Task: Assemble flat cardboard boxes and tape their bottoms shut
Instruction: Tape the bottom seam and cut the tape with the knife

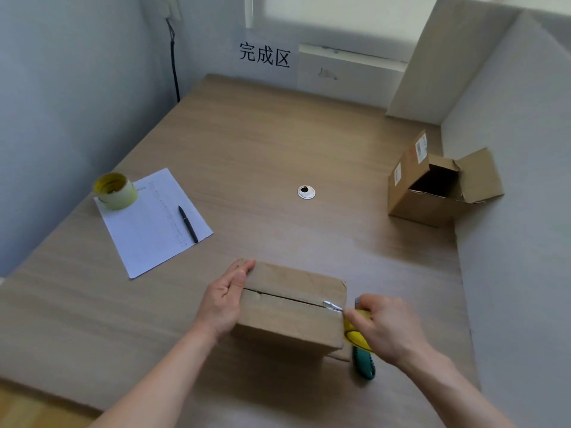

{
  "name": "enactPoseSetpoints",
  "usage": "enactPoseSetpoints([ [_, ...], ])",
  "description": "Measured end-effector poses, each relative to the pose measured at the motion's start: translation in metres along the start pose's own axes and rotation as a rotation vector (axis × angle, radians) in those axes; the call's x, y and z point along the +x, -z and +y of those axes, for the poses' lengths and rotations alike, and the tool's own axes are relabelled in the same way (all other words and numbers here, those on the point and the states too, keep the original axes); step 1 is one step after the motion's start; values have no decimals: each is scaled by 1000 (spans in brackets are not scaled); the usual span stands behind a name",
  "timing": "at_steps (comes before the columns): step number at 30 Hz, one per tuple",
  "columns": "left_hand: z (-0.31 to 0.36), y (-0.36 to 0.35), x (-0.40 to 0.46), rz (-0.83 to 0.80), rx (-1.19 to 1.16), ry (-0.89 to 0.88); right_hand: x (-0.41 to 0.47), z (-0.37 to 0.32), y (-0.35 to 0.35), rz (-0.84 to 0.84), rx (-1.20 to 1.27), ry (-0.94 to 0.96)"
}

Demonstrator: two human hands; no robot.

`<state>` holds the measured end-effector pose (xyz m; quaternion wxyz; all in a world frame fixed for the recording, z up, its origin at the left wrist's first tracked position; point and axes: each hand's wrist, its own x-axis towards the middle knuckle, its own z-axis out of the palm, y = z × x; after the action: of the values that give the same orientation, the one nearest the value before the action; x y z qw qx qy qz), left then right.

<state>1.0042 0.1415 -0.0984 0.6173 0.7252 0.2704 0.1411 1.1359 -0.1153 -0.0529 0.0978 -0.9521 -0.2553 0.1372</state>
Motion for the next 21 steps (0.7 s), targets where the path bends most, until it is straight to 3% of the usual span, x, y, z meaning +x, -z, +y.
enactPoseSetpoints([
  [2,2,1,-1,2,69,2,3,5,-4,-42,45,-10],
  [3,2,2,0,6,220,4,5,8,-4,-69,80,-10],
  [6,9,-3,-2,-51,1073,13,11,10,0,-207,164,15],
  [7,14,-14,-6,-92,1189,-23,13,9,3,-248,190,28],
  [12,24,-81,-38,-342,1216,-209,20,5,9,-345,267,75],
  [17,24,-60,-44,-362,1235,-492,21,1,11,-427,398,33],
  [18,24,-48,-44,-312,1204,-465,20,-1,11,-426,416,16],
  [21,15,-8,-30,-109,1115,-146,12,-2,5,-390,485,-55],
])
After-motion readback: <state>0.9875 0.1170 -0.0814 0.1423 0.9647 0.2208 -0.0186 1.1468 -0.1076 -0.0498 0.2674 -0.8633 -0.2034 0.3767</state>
